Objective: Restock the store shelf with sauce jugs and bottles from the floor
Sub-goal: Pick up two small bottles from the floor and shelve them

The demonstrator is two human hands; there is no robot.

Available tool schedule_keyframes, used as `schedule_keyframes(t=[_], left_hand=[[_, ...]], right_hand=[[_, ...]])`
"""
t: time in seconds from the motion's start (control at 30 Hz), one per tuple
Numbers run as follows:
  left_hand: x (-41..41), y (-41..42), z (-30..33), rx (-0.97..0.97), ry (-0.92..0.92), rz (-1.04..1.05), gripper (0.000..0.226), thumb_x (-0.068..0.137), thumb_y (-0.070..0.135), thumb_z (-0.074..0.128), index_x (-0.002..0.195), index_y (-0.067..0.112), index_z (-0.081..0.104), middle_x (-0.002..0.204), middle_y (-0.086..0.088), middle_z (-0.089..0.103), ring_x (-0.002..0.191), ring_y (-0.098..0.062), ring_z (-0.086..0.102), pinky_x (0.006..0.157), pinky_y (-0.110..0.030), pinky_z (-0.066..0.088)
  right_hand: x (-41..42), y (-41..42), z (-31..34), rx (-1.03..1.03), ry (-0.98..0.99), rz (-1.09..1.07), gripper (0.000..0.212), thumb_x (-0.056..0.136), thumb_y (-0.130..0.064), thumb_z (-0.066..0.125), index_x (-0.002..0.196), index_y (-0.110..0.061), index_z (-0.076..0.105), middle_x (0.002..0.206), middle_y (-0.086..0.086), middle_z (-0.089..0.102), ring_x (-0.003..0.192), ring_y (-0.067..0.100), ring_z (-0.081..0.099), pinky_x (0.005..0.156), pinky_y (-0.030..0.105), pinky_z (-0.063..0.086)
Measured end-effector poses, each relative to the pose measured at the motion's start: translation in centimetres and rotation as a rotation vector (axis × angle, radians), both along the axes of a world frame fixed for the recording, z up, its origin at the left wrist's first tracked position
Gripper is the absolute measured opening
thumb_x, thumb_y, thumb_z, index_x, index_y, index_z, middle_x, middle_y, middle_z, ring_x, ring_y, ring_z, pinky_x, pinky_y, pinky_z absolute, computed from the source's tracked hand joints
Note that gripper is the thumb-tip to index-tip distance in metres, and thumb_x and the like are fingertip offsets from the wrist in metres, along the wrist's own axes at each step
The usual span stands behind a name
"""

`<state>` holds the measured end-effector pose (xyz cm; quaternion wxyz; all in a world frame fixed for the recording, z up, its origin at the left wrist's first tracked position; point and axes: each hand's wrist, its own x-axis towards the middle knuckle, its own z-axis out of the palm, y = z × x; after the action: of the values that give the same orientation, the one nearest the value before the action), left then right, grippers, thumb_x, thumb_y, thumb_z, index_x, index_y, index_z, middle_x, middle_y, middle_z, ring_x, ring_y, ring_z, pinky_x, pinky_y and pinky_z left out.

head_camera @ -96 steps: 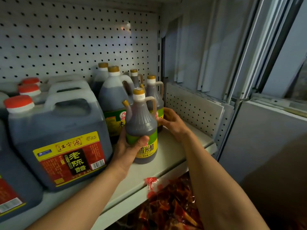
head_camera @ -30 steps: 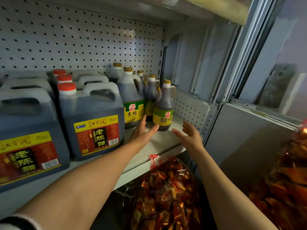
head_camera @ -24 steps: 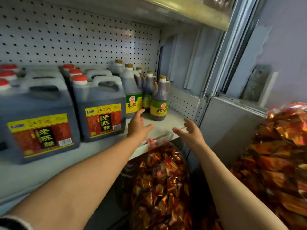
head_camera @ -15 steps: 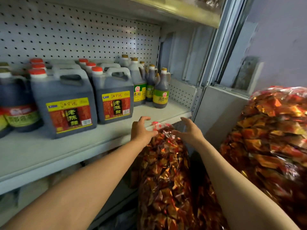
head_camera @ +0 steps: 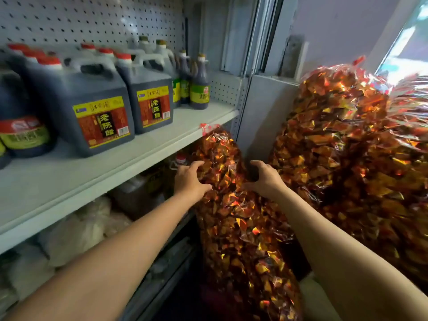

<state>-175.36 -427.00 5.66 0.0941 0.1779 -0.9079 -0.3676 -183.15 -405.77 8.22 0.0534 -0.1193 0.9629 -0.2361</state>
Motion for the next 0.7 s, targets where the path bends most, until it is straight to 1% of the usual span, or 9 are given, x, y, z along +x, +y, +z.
schedule_keyframes(t=[0.07, 0.17, 0.23, 0.33, 0.47, 0.57, 0.7], left_hand=[[2.6, -0.4, -1.7, 0.032, -0.038, -0.031, 0.075, 0.079, 0.028, 0.083, 0.144, 0.033, 0.045, 0.138, -0.009, 0.039, 0.126, -0.027, 0.048, 0.106, -0.033, 0.04], [6.2, -0.1, -4.6, 0.083, -0.112, -0.043, 0.074, 0.082, 0.028, 0.08, 0.145, 0.033, 0.043, 0.14, -0.007, 0.037, 0.124, -0.027, 0.048, 0.103, -0.034, 0.043], [8.2, 0.4, -6.4, 0.103, -0.153, -0.046, 0.074, 0.082, 0.028, 0.08, 0.146, 0.033, 0.042, 0.14, -0.008, 0.037, 0.125, -0.028, 0.048, 0.103, -0.035, 0.042], [9.9, 0.9, -9.2, 0.118, -0.198, -0.047, 0.076, 0.082, 0.027, 0.08, 0.146, 0.032, 0.042, 0.139, -0.009, 0.037, 0.127, -0.029, 0.046, 0.106, -0.037, 0.041], [11.6, 1.6, -13.0, 0.091, -0.293, -0.035, 0.075, 0.081, 0.029, 0.08, 0.146, 0.032, 0.043, 0.137, -0.009, 0.04, 0.125, -0.029, 0.048, 0.107, -0.037, 0.041], [12.7, 3.0, -16.9, 0.07, -0.406, -0.03, 0.073, 0.083, 0.03, 0.079, 0.146, 0.031, 0.043, 0.14, -0.011, 0.04, 0.129, -0.03, 0.046, 0.106, -0.035, 0.039], [14.0, 5.3, -24.5, 0.073, -0.551, -0.047, 0.072, 0.085, 0.033, 0.077, 0.148, 0.028, 0.041, 0.144, -0.012, 0.039, 0.134, -0.031, 0.042, 0.105, -0.035, 0.038]], right_hand=[[2.8, -0.1, -2.0, 0.003, -0.036, -0.016, 0.093, 0.074, -0.041, 0.087, 0.152, -0.02, 0.039, 0.145, 0.013, 0.05, 0.135, 0.032, 0.046, 0.114, 0.04, 0.038], [6.7, -0.1, -4.9, -0.012, -0.078, -0.034, 0.092, 0.075, -0.041, 0.086, 0.151, -0.019, 0.04, 0.145, 0.01, 0.051, 0.134, 0.03, 0.048, 0.113, 0.04, 0.041], [8.8, 0.2, -6.9, -0.007, -0.113, -0.041, 0.092, 0.076, -0.041, 0.086, 0.152, -0.02, 0.039, 0.146, 0.01, 0.05, 0.134, 0.03, 0.047, 0.112, 0.042, 0.042], [10.6, 1.1, -9.8, -0.01, -0.171, -0.033, 0.09, 0.077, -0.039, 0.085, 0.152, -0.022, 0.039, 0.146, 0.01, 0.049, 0.136, 0.032, 0.045, 0.112, 0.045, 0.042], [12.3, 2.4, -14.1, -0.03, -0.268, -0.019, 0.089, 0.079, -0.039, 0.083, 0.153, -0.018, 0.038, 0.15, 0.011, 0.047, 0.137, 0.03, 0.045, 0.113, 0.045, 0.041], [14.2, 3.8, -18.4, -0.063, -0.36, -0.023, 0.085, 0.082, -0.039, 0.081, 0.152, -0.017, 0.039, 0.151, 0.009, 0.047, 0.138, 0.028, 0.045, 0.112, 0.039, 0.042], [17.4, 6.2, -27.3, -0.097, -0.502, -0.044, 0.073, 0.081, -0.04, 0.082, 0.143, -0.017, 0.051, 0.138, 0.005, 0.058, 0.126, 0.022, 0.056, 0.103, 0.031, 0.046]])
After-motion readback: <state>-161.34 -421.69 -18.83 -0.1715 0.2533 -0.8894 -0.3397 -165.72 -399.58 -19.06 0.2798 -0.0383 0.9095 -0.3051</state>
